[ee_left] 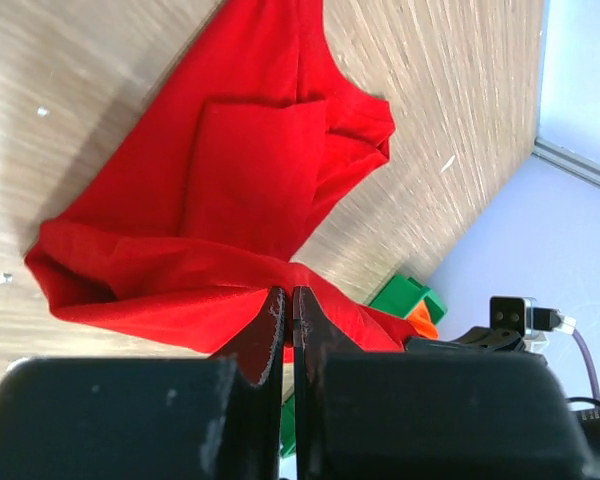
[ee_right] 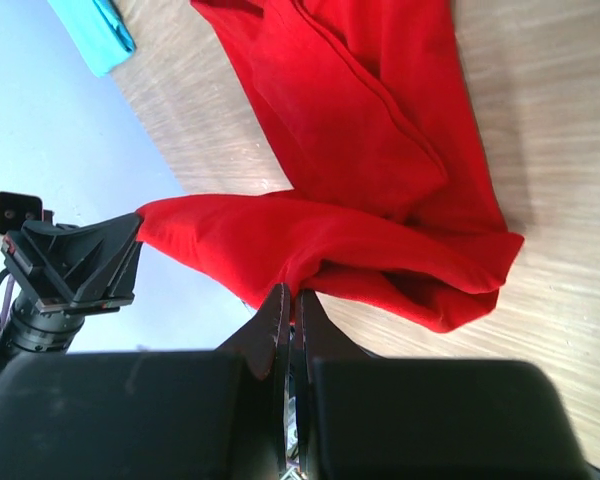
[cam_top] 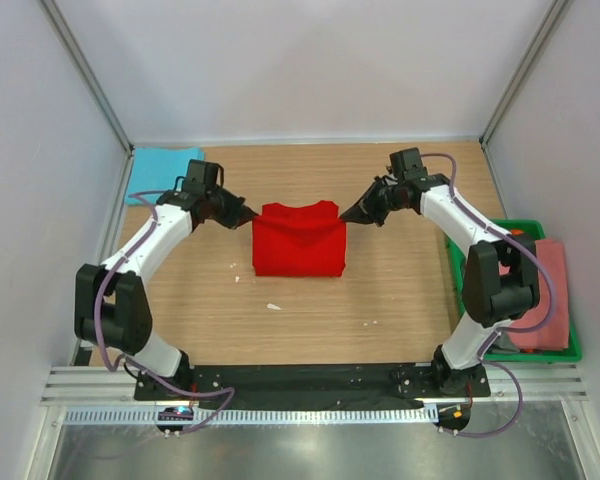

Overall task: Fold and stack the t-shirts
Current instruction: Fold the tshirt

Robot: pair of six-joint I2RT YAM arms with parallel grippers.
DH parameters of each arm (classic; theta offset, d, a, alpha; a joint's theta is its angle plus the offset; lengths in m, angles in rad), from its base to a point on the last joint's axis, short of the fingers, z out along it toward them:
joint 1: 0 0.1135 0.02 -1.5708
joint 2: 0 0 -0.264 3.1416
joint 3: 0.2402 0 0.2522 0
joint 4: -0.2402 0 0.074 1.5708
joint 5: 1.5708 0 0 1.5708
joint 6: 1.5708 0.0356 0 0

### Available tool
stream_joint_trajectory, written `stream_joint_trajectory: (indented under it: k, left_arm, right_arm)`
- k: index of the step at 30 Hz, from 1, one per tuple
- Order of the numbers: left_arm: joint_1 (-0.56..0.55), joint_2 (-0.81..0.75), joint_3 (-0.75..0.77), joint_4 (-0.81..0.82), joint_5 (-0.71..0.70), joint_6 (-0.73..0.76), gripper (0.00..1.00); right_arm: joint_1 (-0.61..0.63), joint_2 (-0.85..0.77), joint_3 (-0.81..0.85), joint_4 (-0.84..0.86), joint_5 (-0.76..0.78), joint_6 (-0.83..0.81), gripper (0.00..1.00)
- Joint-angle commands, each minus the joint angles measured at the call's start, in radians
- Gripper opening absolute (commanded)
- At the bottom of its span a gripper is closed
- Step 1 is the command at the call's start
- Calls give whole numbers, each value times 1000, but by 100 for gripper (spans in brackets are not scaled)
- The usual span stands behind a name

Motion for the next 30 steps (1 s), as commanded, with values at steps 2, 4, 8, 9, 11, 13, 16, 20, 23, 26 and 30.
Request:
stream_joint_trajectory:
  k: [2,4,8,9,11,13,16,20,23,26,30]
  left_arm:
    - [22,60,82,56,51,43,0]
    - [28,101,105,58,60,52,0]
    - [36,163,155,73,95,57,0]
    - [37,175,166,78,95,65,0]
    - [42,209,190,78,100,68,0]
    - [52,226,201,81,109,74,0]
    - [69,264,224,96,106,92,0]
    - [97,367,260,170,140,109,19]
    - [109,503,438,120,121,274,38]
    - [106,579,675,-78,80,423,46]
    - [79,498,622,-88,92,494,47]
  right_arm:
    - [-9,45,84,37,-40,-15,2]
    - [-12,64,108,40,-40,-15,2]
    - [-21,122,160,47,-48,-20,1]
    - [-22,133,171,48,-48,-21,2]
    - [-30,150,194,53,-48,-27,1]
    - [-36,177,213,73,-51,-29,1]
    - [-42,236,248,103,-62,-44,2]
    - [-74,355,306,235,-53,-90,22]
    - [-105,475,401,320,-69,-116,43]
    - [-130,533,620,73,-2,-297,56]
    - [-124,397,563,39,29,-356,64]
